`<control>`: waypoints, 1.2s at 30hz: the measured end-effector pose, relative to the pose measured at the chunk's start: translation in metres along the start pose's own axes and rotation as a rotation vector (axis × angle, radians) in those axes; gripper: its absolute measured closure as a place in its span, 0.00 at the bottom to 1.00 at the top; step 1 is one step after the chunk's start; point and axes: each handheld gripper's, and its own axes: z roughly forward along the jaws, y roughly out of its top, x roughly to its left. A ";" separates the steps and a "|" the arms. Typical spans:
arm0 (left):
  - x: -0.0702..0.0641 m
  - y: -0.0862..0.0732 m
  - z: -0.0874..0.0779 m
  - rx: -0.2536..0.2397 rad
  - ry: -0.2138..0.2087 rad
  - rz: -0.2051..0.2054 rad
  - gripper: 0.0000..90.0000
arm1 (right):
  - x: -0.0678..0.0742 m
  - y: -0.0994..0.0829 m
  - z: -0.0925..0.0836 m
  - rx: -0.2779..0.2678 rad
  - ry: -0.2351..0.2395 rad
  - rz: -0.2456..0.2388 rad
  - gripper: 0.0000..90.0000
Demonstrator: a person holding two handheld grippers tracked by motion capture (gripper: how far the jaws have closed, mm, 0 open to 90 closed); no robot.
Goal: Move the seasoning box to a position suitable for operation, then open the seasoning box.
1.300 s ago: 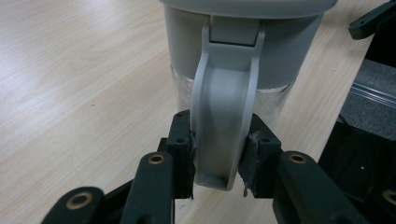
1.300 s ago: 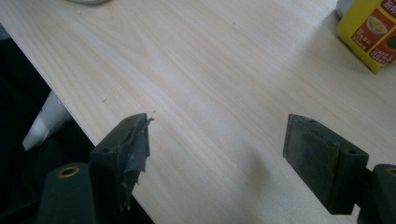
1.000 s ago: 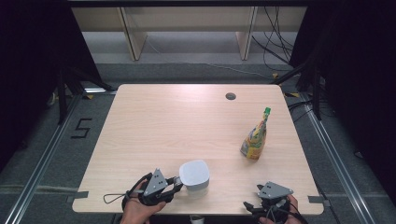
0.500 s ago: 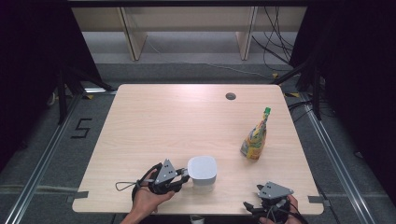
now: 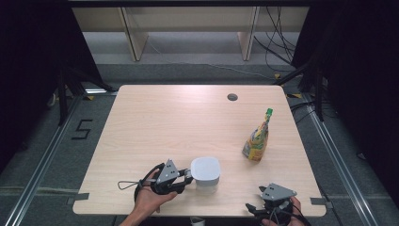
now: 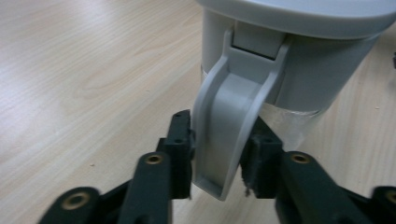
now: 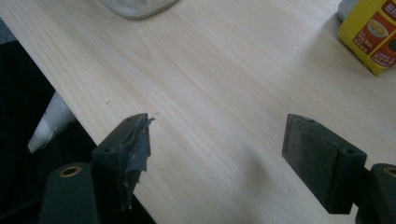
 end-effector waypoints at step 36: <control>-0.002 0.009 -0.071 -0.091 -0.031 -0.045 0.42 | -0.002 -0.003 -0.001 -0.004 0.019 0.013 0.27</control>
